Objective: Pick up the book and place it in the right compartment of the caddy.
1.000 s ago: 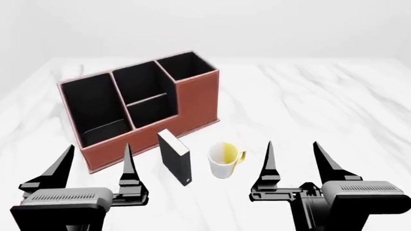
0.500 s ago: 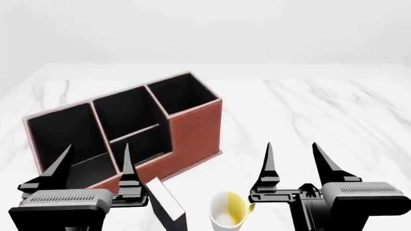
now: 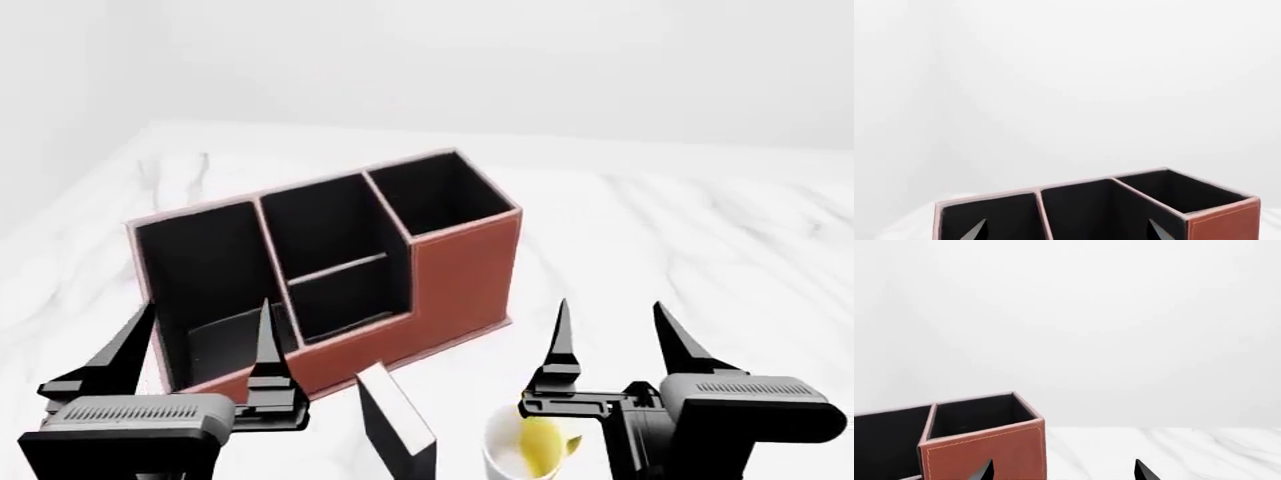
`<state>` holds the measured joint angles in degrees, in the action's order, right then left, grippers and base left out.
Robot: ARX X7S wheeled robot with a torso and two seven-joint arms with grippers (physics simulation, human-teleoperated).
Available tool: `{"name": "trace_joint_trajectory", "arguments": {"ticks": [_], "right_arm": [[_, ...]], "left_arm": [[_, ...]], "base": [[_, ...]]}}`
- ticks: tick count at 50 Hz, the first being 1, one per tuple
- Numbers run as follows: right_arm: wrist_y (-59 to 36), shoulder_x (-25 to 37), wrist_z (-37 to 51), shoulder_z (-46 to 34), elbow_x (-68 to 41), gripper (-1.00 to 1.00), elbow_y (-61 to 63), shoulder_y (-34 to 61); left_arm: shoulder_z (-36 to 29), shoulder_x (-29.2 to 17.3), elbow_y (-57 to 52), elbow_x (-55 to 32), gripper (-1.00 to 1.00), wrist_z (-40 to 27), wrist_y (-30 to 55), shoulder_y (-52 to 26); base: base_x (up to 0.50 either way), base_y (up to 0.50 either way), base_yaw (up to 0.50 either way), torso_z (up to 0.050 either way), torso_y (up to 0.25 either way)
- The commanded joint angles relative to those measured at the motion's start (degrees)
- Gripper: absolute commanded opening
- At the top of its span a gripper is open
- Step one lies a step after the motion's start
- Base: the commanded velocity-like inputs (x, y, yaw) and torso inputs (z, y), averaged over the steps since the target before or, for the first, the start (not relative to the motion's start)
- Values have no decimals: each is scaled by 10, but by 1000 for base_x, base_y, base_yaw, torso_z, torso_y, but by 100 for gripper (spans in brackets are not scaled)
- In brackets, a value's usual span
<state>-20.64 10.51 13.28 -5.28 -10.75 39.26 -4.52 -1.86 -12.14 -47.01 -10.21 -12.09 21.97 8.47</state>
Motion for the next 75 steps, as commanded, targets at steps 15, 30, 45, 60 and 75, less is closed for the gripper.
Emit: {"name": "trace_joint_trajectory", "arguments": {"ticks": [15,30,45,60,75], "right_arm": [[-9,13,22,-12,-3,100,-1,7],[-7,22,34,-17,-10,100,-4,8],[-2,29,43,-20,-15,100,-4,8],[5,37,45,-20,-30,100,0,6],[17,47,41,-31,-34,100,-2,4]], "left_arm": [[-7,-15,-2,-14,100,-17,1,-3],[-13,-23,-3,-19,100,-25,-2,-2],[-17,-29,0,-23,100,-33,-6,-3],[-20,-34,3,-26,100,-40,-11,-1],[-23,-40,4,-31,100,-47,-11,-3]], "base": [[-3,0,500,0,0],[-6,-2,500,0,0],[-12,-4,500,0,0],[-14,5,400,0,0],[101,-202,0,0,0]]}}
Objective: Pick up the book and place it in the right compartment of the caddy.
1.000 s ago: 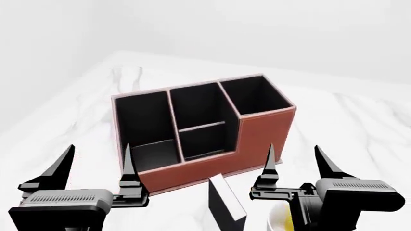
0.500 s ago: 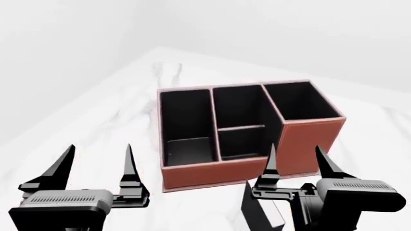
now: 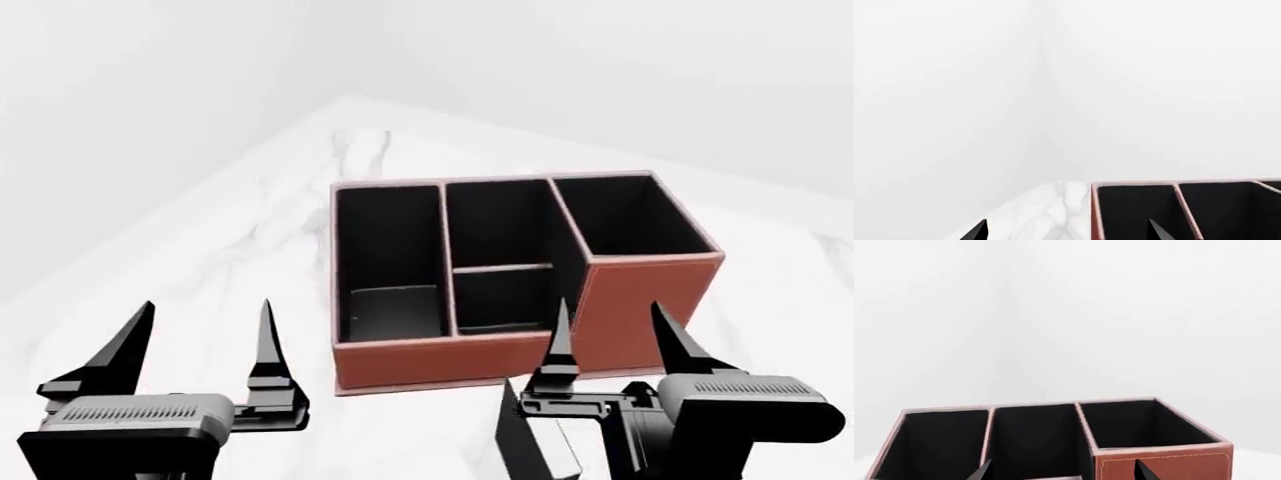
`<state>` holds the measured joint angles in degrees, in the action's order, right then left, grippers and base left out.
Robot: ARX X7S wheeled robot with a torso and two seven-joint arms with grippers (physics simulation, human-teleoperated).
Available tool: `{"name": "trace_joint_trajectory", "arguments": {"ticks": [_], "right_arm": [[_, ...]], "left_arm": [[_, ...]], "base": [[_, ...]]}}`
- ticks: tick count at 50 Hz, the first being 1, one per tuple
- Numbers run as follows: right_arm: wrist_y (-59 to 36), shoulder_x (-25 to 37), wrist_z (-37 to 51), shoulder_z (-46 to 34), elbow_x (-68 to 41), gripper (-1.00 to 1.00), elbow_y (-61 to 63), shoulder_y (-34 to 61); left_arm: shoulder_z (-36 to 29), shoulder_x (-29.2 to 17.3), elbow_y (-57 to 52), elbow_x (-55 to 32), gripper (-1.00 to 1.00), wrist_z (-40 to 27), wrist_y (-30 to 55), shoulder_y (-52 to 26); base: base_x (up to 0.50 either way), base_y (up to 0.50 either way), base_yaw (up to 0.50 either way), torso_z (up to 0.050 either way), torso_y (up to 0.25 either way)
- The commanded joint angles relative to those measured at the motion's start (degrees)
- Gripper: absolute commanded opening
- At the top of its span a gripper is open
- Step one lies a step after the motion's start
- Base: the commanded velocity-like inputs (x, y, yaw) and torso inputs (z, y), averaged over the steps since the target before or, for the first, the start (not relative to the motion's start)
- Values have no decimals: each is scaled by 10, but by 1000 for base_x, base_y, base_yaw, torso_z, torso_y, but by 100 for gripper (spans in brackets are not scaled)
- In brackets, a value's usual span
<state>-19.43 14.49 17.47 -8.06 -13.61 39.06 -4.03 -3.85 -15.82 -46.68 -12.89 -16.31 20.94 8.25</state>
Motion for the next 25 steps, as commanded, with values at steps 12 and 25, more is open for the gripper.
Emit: {"name": "trace_joint_trajectory", "arguments": {"ticks": [12,25], "right_arm": [[10,11,1,-8,-8,100,-1,0],[14,14,2,-9,-18,100,-3,-2]], "left_arm": [[-5,-7,1,-7,100,-9,-1,-2],[-7,-11,1,-10,100,-14,-4,-2]], "base": [[131,-261,0,0,0],[112,-224,0,0,0]]}}
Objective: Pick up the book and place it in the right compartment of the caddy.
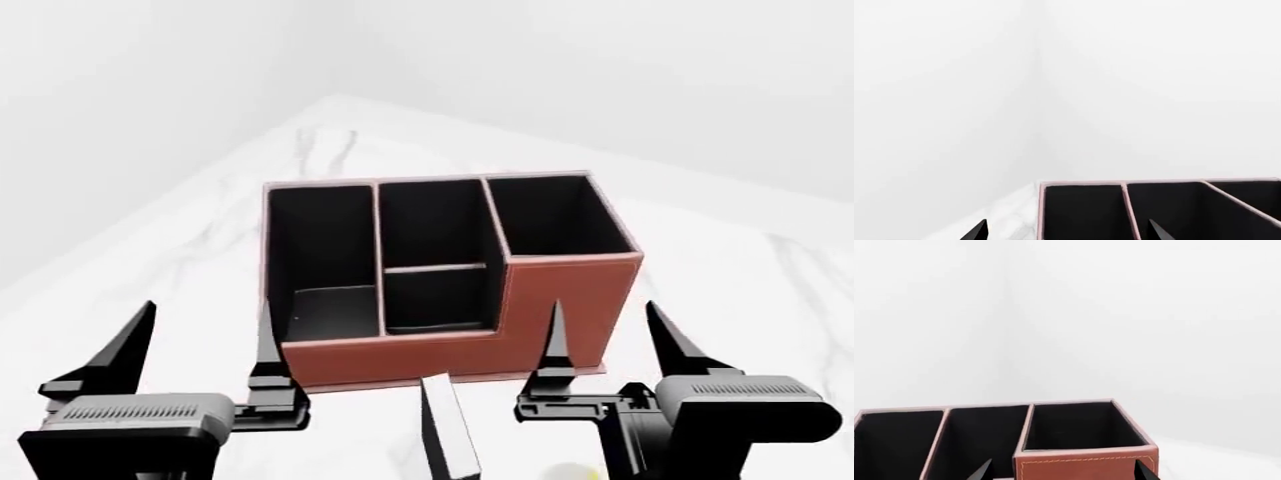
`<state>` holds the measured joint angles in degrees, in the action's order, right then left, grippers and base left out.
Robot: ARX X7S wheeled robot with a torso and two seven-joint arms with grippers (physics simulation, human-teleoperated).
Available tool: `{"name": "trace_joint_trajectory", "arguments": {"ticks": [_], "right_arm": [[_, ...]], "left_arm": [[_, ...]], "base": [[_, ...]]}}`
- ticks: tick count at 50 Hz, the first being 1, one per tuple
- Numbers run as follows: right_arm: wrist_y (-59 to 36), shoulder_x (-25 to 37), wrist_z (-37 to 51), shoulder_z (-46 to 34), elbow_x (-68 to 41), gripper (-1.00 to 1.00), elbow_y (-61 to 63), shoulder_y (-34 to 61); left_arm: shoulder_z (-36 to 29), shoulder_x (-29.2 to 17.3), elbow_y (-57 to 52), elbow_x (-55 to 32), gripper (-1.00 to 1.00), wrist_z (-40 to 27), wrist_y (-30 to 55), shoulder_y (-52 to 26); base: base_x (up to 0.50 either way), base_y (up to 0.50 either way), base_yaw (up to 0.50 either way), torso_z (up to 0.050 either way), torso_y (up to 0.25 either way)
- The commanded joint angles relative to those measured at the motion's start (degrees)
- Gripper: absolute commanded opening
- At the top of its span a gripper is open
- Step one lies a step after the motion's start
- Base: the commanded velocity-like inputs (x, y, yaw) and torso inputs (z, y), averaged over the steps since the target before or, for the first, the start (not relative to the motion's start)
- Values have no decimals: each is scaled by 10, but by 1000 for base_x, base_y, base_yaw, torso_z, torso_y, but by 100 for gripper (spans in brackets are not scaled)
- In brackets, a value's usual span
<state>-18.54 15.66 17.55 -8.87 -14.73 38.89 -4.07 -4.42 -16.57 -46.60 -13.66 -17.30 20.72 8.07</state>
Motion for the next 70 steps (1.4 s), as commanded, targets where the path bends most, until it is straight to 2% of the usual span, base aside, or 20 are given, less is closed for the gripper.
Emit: {"name": "trace_joint_trajectory", "arguments": {"ticks": [1,27,35,36,38,43,46,51,70], "right_arm": [[8,3,2,-4,-1,100,-1,-2],[6,4,16,-7,-19,100,6,-9],[7,-2,11,-81,26,100,5,-10],[-18,-2,13,-87,22,100,21,-3],[7,-7,7,-101,28,100,3,-13],[0,-11,6,-125,36,100,3,-12],[-21,-13,9,-133,34,100,15,-4],[2,-15,7,-144,41,100,-3,-13],[-2,-18,11,-174,40,100,-6,-23]], "left_arm": [[-2,-4,1,-3,100,-4,-2,0],[-6,-12,-1,-8,100,-15,-5,2],[-6,-14,-2,-11,100,-18,-4,1],[-7,-15,-2,-10,100,-18,-4,1],[-7,-15,-2,-11,100,-18,-4,1],[-8,-16,-1,-13,100,-20,-4,-1],[-9,-17,0,-13,100,-20,-4,-1],[-10,-18,3,-13,100,-22,-6,-2],[-14,-23,0,-16,100,-28,-9,0]], "base": [[0,0,0,0,0],[0,0,0,0,0],[0,0,0,0,0],[0,0,0,0,0],[0,0,0,0,0],[0,0,0,0,0],[0,0,0,0,0],[0,0,0,0,0],[0,0,0,0,0]]}}
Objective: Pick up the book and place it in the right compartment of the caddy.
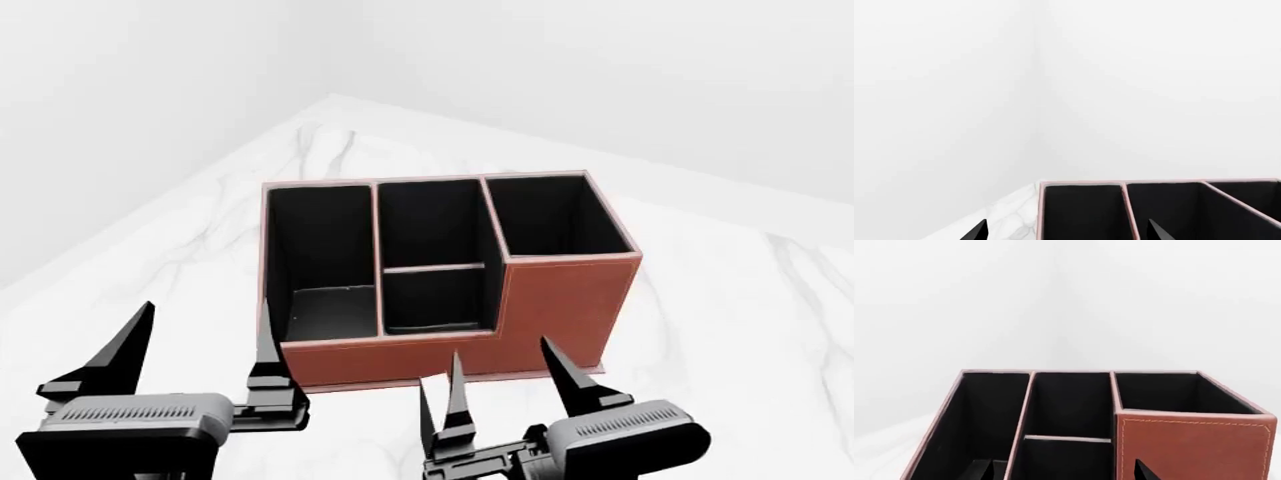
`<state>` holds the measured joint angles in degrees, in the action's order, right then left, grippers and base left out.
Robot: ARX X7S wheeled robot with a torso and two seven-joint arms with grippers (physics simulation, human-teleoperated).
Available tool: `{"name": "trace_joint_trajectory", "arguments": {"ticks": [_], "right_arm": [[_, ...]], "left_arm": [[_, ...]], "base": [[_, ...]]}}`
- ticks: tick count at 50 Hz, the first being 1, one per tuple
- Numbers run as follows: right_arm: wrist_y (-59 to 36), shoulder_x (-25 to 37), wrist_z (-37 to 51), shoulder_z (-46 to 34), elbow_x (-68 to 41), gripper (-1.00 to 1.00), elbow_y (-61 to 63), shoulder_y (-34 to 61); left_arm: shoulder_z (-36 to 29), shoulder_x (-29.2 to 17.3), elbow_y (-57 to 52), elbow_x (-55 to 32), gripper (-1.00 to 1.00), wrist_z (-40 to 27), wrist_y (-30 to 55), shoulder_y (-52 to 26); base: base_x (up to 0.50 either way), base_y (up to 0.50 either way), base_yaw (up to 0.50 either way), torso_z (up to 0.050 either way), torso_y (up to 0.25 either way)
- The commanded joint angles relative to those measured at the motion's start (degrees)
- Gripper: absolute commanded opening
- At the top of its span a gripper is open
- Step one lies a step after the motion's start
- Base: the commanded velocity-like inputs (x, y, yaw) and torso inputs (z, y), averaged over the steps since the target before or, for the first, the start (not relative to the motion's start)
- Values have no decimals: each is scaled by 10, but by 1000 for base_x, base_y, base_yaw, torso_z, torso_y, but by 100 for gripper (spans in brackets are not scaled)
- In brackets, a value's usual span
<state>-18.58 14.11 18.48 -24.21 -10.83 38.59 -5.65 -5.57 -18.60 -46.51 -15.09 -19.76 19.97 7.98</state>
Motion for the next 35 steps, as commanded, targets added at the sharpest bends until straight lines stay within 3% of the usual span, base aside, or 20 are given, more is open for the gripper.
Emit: {"name": "trace_joint_trajectory", "arguments": {"ticks": [1,35], "right_arm": [[-1,-3,3,-22,2,100,-5,-9],[-34,-30,40,-82,21,100,-46,-10]], "left_arm": [[-2,-3,-1,-2,100,-3,-1,1],[-8,-11,2,-8,100,-12,-5,0]], "base": [[0,0,0,0,0],[0,0,0,0,0]]}}
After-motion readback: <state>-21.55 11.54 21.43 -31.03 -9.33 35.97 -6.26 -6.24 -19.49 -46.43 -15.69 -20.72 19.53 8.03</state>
